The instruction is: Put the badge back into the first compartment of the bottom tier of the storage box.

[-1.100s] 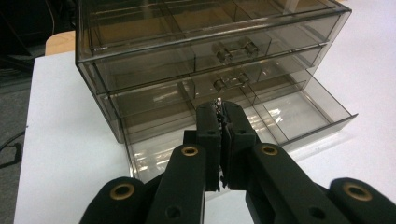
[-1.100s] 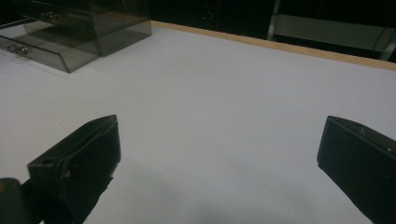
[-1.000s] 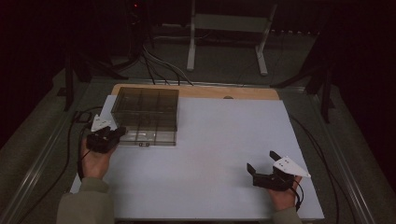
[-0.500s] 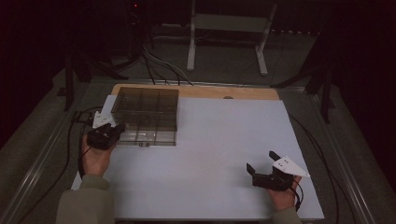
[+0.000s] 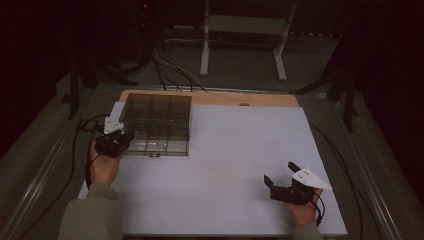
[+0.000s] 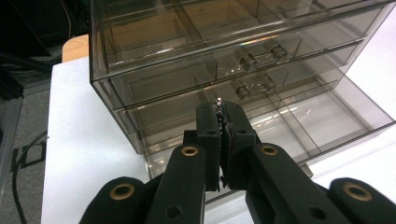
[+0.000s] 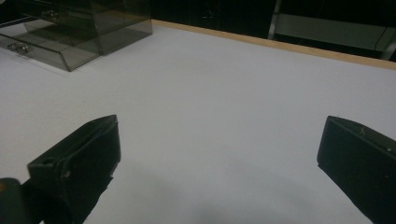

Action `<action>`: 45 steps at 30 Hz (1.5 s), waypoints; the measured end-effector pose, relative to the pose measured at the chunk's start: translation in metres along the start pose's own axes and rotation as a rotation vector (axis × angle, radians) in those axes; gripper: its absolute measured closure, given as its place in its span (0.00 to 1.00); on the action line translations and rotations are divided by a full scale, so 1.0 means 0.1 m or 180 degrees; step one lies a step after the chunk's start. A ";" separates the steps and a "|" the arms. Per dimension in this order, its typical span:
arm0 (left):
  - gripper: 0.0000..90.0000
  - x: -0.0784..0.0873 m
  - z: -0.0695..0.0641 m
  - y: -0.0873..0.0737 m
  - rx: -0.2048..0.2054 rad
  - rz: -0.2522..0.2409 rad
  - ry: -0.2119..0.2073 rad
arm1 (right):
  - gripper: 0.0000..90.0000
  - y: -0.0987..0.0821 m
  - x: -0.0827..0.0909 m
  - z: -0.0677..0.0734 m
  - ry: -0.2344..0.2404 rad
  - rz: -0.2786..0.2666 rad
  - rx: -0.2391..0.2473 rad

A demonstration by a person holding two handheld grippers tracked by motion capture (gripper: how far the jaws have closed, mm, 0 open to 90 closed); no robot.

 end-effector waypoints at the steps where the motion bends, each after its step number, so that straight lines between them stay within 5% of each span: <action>1: 0.98 -0.01 0.00 0.00 0.0003 0.0009 0.0011 | 0.00 0.00 0.00 0.00 -0.0001 0.0000 0.0000; 45: 0.98 -0.36 0.13 -0.08 -0.0054 0.0496 0.0280 | 0.00 0.00 0.00 0.00 0.0010 0.0003 0.0008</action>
Point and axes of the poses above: each handheld gripper's, and its own axes: x roughly backward along the jaws, y roughly out of its top, z roughly to its left, the point moved 2 cm from there along -x, roughly forward along the jaws, and after that the axes turned 9 degrees about z, right-handed, at the moved point
